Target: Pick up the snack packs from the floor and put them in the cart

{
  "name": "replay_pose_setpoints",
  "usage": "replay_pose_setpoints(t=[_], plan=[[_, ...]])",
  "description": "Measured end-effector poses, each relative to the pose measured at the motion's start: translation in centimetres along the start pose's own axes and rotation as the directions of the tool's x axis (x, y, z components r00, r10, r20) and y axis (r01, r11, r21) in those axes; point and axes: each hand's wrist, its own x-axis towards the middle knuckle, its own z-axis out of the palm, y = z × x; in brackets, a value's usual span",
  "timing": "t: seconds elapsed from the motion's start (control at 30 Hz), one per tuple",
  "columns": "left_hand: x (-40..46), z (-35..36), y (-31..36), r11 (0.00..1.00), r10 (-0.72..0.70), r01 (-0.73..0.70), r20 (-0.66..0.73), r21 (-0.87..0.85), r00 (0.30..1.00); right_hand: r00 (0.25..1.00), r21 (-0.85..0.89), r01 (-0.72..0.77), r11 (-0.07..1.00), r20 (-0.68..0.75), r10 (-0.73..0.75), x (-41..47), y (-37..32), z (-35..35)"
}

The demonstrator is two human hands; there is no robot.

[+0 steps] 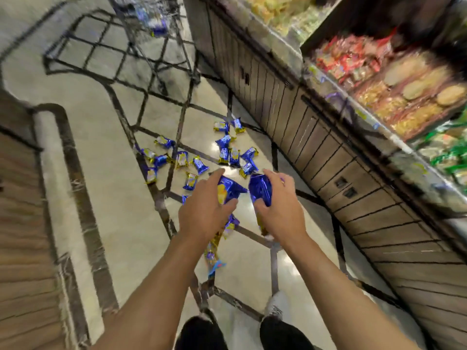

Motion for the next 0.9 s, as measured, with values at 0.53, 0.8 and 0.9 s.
replay_pose_setpoints(t=[0.53,0.8,0.9], plan=[[-1.1,-24.5,-28.0,0.987,-0.152,0.162,-0.254,0.022,0.955,0.944,-0.215,0.33,0.919,0.063,-0.324,-1.6,-31.6,19.9],[7.8,-33.0,-38.1,0.973,-0.217,0.229,-0.257,0.018,0.942,0.933,-0.297,0.361,0.884,0.106,-0.345,6.6,-42.1,28.1],[13.2,-35.6,-41.0,0.97,-0.229,0.241,-0.257,0.015,0.939,0.927,-0.276,0.376,0.885,0.111,-0.359,12.0,-45.4,31.8]])
